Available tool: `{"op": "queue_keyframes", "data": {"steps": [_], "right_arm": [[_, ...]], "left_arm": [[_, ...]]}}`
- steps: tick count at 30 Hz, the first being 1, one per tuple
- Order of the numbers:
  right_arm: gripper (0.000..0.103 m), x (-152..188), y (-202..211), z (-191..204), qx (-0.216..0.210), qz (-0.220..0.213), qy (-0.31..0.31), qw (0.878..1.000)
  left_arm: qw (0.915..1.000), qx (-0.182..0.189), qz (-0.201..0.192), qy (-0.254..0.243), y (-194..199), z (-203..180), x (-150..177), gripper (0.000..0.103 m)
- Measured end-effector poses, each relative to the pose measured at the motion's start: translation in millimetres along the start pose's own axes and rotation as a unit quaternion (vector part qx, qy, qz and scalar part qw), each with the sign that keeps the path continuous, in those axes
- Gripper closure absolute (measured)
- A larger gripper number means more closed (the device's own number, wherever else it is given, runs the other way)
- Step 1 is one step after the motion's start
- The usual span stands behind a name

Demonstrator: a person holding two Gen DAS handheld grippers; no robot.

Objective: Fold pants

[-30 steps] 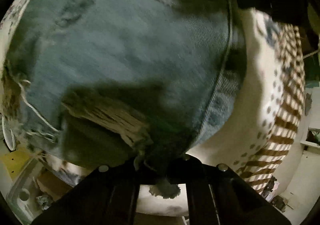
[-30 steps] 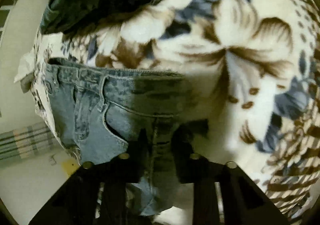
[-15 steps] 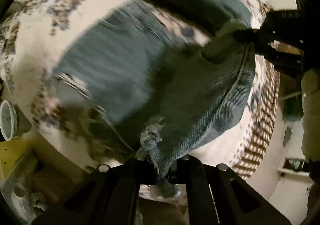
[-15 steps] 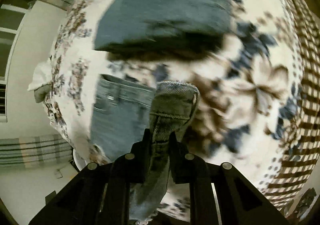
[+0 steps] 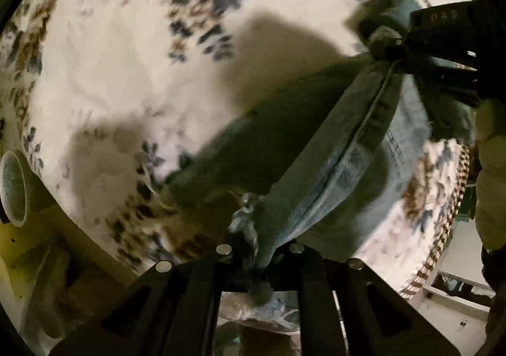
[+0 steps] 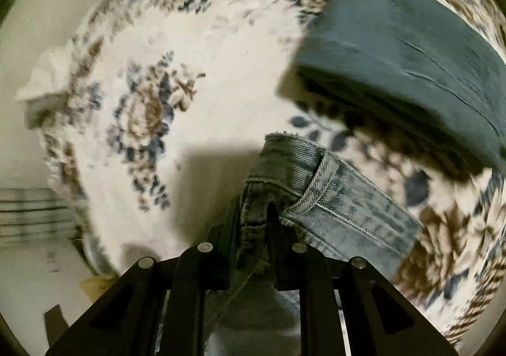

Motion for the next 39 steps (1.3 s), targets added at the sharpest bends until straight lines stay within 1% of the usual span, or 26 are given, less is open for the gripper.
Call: {"op": "queue_keyframes", "data": {"steps": [1, 2, 3, 4, 5, 6, 7, 8, 12, 16, 18, 20, 22, 23, 25, 27, 28, 29, 31, 32, 34, 35, 36, 37, 38, 39], "right_arm": [[0.084, -3.5, -6.2, 6.7, 0.011, 0.004, 0.005, 1.0], [0.076, -6.2, -13.4, 12.1, 0.009, 0.012, 0.008, 1.0], [0.063, -8.8, -17.7, 16.7, -0.004, 0.018, 0.011, 1.0], [0.052, -10.1, -20.2, 20.2, -0.025, 0.027, 0.017, 0.999], [0.031, -10.7, -22.5, 18.8, -0.041, 0.035, 0.022, 0.998], [0.021, -9.6, -22.7, 19.8, -0.055, 0.04, 0.025, 0.997], [0.021, -6.9, -20.1, 19.5, -0.058, 0.039, 0.026, 0.997], [0.021, -1.5, -14.7, 18.6, -0.06, 0.035, 0.029, 0.997], [0.02, 20.8, 3.7, 2.4, -0.064, 0.027, 0.019, 0.997], [0.016, 51.8, 20.6, -35.6, -0.091, 0.018, -0.015, 0.996], [0.016, 69.0, 24.8, -59.9, -0.105, 0.012, -0.032, 0.994], [0.016, 81.8, 24.6, -83.0, -0.115, 0.01, -0.048, 0.992], [0.016, 93.2, 17.1, -113.2, -0.131, 0.015, -0.069, 0.989], [0.016, 94.9, 10.5, -124.2, -0.139, 0.019, -0.075, 0.987], [0.016, 94.8, -2.9, -142.1, -0.16, 0.026, -0.079, 0.984], [0.016, 88.9, -19.6, -150.3, -0.183, 0.037, -0.066, 0.98], [0.016, 86.5, -28.0, -152.1, -0.188, 0.042, -0.06, 0.979], [0.016, 81.9, -37.7, -154.4, -0.195, 0.046, -0.052, 0.978], [0.016, 73.4, -54.9, -155.3, -0.211, 0.052, -0.036, 0.976], [0.016, 69.7, -64.5, -155.8, -0.218, 0.056, -0.031, 0.974], [0.027, 63.3, -82.8, -157.9, -0.231, 0.058, -0.025, 0.971], [0.043, 62.4, -86.2, -159.4, -0.232, 0.05, -0.023, 0.971], [0.052, 63.7, -87.9, -161.0, -0.23, 0.044, -0.024, 0.972], [0.057, 66.7, -87.7, -163.2, -0.233, 0.039, -0.025, 0.972], [0.069, 72.1, -82.4, -167.0, -0.236, 0.03, -0.027, 0.971], [0.077, 76.0, -76.8, -170.6, -0.238, 0.023, -0.031, 0.971]], "left_arm": [[0.9999, 0.009, 0.005, 0.002, -0.9, 6.6, -2.8, 0.096], [0.9997, 0.02, 0.01, 0.005, -1.7, 13.3, -5.1, 0.095], [0.9993, 0.033, 0.014, 0.009, -1.5, 19.3, -5.1, 0.094], [0.9992, 0.035, 0.013, 0.011, -0.6, 22.3, -4.3, 0.089], [0.9995, 0.029, 0.004, 0.01, 2.8, 23.6, -1.4, 0.075], [0.9996, 0.028, -0.004, 0.009, 5.6, 25.2, -0.6, 0.065], [0.9995, 0.028, -0.01, 0.01, 8.3, 26.8, -0.1, 0.043], [0.9993, 0.031, -0.017, 0.015, 11.9, 28.8, 1.4, 0.033], [0.9966, 0.049, -0.043, 0.05, 26.4, 35.2, 12.8, 0.033], [0.9911, 0.087, -0.037, 0.093, 15.7, 33.2, 33.8, 0.033], [0.9862, 0.11, -0.023, 0.121, -1.4, 31.0, 48.6, 0.033], [0.9785, 0.14, -0.005, 0.151, -20.0, 26.7, 61.9, 0.033], [0.9657, 0.178, 0.014, 0.189, -41.4, 20.7, 77.6, 0.033], [0.957, 0.198, 0.022, 0.211, -54.3, 16.0, 88.1, 0.033], [0.9444, 0.224, 0.029, 0.239, -68.5, 9.9, 101.2, 0.033], [0.9257, 0.259, 0.031, 0.274, -85.5, 1.1, 116.6, 0.033], [0.9201, 0.269, 0.033, 0.283, -90.0, -1.1, 119.2, 0.033], [0.9077, 0.292, 0.036, 0.3, -99.6, -6.1, 124.4, 0.033], [0.8969, 0.304, 0.037, 0.319, -109.3, -10.3, 128.5, 0.033], [0.8883, 0.318, 0.034, 0.33, -115.7, -13.8, 130.1, 0.033], [0.8815, 0.325, 0.031, 0.342, -121.5, -16.4, 130.5, 0.033], [0.8756, 0.335, 0.026, 0.347, -124.1, -18.0, 129.5, 0.033], [0.869, 0.345, 0.02, 0.354, -126.6, -19.9, 127.7, 0.033], [0.866, 0.351, 0.018, 0.356, -128.1, -22.9, 126.5, 0.033], [0.8615, 0.359, 0.013, 0.359, -129.0, -24.1, 124.0, 0.033], [0.8583, 0.365, 0.009, 0.36, -129.3, -25.7, 121.8, 0.033]]}}
Point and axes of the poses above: each gripper's, at about its wrist camera, not at the fingertips, and y roughly against the way its jaws point, z to its left, x to its underside, the point moved 2 cm from there along -y, roughly the way its jaws point, and after that the axes turned 15 degrees about z, right-handed, at the moved point
